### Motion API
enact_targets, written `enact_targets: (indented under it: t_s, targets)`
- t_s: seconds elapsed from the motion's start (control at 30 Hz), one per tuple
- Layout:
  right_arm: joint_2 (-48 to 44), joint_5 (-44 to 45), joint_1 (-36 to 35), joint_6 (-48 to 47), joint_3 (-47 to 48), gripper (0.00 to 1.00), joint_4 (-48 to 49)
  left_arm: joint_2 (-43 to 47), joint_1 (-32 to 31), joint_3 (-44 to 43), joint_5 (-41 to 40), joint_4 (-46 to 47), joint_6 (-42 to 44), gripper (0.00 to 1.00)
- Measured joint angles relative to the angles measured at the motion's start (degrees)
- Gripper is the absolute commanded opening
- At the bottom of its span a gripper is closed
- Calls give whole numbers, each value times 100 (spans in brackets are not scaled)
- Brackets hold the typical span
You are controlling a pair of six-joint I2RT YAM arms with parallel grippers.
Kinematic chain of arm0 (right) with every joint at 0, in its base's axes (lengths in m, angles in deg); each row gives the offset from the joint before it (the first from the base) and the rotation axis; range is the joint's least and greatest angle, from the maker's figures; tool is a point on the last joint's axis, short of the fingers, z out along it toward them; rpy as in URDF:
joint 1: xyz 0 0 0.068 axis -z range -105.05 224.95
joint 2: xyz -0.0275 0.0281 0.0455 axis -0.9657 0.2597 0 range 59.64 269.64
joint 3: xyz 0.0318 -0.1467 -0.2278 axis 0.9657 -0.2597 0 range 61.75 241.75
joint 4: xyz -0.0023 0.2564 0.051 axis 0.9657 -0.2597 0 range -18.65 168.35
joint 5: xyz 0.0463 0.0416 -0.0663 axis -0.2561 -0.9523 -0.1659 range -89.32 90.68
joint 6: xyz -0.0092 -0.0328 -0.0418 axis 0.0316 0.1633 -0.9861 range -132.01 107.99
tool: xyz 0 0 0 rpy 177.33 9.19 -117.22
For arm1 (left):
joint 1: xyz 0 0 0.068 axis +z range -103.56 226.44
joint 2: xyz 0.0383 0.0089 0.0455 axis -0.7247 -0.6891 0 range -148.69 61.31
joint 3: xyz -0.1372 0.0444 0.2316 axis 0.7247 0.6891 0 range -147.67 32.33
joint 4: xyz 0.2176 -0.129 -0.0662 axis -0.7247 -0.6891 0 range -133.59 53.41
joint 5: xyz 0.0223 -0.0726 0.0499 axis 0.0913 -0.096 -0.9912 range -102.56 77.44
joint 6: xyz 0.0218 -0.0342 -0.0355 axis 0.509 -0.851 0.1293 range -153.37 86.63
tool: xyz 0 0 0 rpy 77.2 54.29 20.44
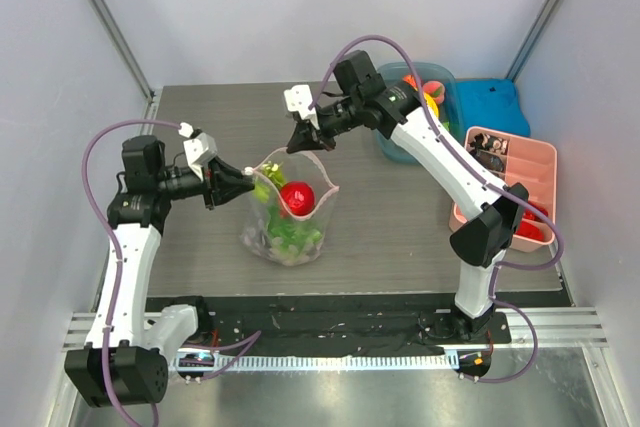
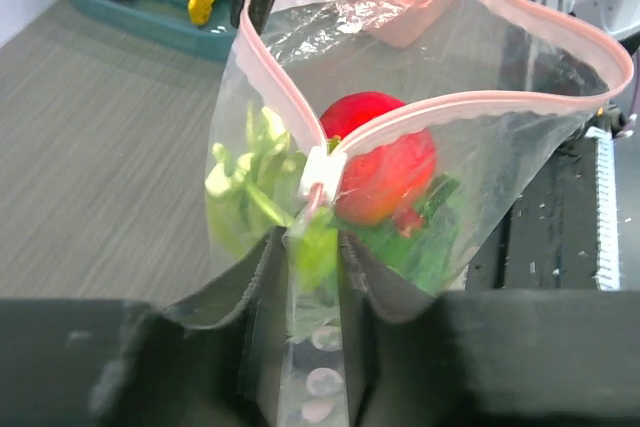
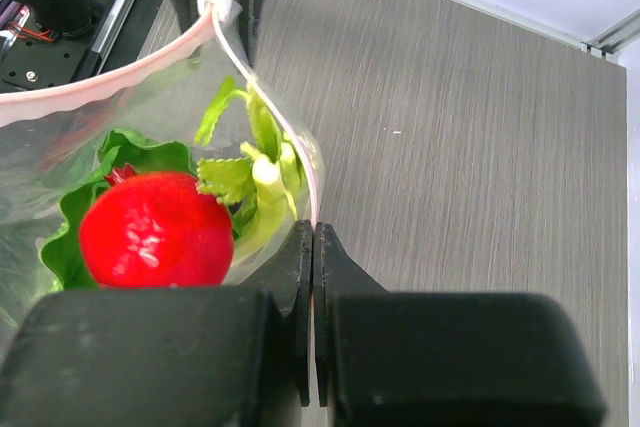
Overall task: Place the food in the zip-top bag and seal the zipper
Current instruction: Zip the zipper food storage bag at the center of the board.
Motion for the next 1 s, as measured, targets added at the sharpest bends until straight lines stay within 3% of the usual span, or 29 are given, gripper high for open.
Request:
enact_targets:
  t_s: [0.07, 0.1, 0.13, 0.23, 0.3, 0.67, 1.0]
  targets:
    - [-33, -24, -4, -11, -125, 2, 94, -42, 0, 0, 0, 28, -79, 6]
    - [-79, -33, -7, -22, -256, 10, 173, -66, 0, -2, 0, 37, -131, 1]
    - [-131, -33, -15, -26, -356, 35, 208, -90, 0, -2, 0, 55, -188, 0]
    - [-260, 20, -26, 48, -581, 69, 315, -127, 0, -24, -15, 96, -345, 0]
    - [-315, 107, -33, 170, -584, 76, 411, -125, 0, -48, -50, 116, -446, 0]
    - [-330, 234, -155, 2361, 588, 76, 1408, -129, 0, -278, -262, 146, -990, 0]
    - [-94, 354, -1025, 2830, 586, 64, 1480, -133, -59, -352, -415, 162, -1178, 0]
